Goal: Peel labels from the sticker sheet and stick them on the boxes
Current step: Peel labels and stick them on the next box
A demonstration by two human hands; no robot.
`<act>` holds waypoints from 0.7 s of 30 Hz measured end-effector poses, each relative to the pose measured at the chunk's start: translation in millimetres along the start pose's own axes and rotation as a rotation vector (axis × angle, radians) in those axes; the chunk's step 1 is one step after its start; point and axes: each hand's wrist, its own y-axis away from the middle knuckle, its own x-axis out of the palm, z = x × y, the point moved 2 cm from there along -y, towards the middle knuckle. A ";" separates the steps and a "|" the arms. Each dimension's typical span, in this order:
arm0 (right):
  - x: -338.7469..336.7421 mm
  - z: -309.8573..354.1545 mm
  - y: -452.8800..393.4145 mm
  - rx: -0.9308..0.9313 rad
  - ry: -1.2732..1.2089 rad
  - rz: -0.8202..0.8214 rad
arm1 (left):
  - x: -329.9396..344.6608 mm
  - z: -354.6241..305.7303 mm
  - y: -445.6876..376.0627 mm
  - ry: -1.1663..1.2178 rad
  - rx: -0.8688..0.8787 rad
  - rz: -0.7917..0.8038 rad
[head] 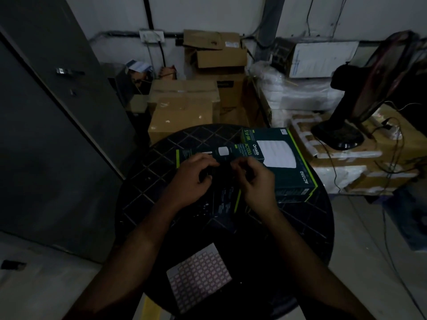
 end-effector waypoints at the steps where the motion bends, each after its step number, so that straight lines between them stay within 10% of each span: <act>1: -0.6 0.3 -7.3 -0.038 0.042 0.004 | 0.5 -0.4 -0.4 -0.007 0.002 -0.008; 21: 7.5 0.6 -40.7 -0.406 0.664 0.257 | 4.2 -5.8 -0.7 -0.032 0.024 -0.089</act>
